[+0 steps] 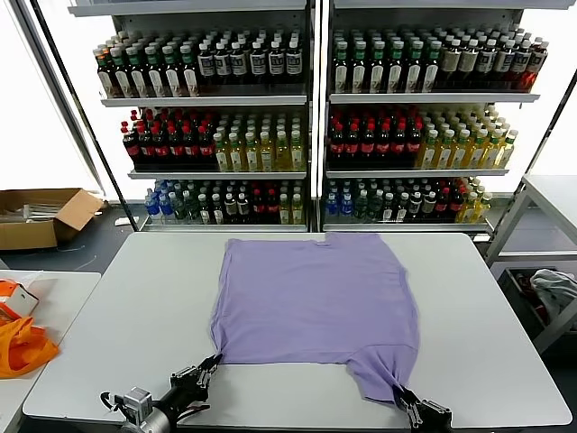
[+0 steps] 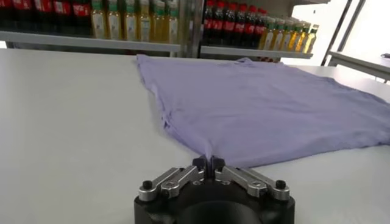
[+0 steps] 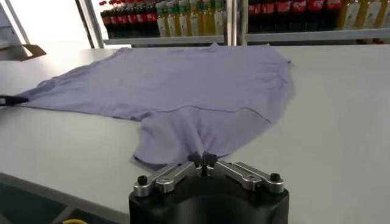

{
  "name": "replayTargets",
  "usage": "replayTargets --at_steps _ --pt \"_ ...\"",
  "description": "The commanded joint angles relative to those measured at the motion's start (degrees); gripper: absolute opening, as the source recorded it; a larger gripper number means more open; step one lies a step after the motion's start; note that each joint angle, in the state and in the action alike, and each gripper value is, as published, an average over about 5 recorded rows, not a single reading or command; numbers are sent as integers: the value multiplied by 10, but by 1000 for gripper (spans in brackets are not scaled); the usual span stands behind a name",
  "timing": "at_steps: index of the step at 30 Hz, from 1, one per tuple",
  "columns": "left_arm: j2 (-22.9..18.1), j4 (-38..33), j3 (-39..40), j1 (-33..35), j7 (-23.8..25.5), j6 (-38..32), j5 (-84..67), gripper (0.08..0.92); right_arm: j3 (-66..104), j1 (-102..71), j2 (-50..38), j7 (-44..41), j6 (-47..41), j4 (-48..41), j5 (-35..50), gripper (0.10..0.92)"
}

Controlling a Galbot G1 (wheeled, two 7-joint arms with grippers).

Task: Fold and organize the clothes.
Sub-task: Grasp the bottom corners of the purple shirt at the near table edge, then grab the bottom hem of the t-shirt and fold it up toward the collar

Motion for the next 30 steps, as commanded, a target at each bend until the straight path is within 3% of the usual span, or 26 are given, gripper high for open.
replayTargets --at_steps 1,14,20,24,30 --pt "-5 -55 -18 31 -16 -8 4 86 14 -35 -7 1 3 34 31 118" --pt "-1 -200 -79 189 -29 10 28 86 69 -201 -45 22 -6 163 79 118" --pt "10 -240 -116 242 -33 23 20 86 78 -200 -33 31 -4 171 97 118" --pt "20 -237 -125 226 -34 28 5 86 73 -167 -42 37 3 163 121 118" --pt "43 -193 -103 118 -36 26 -25 86 53 -30 -36 61 12 117 154 118"
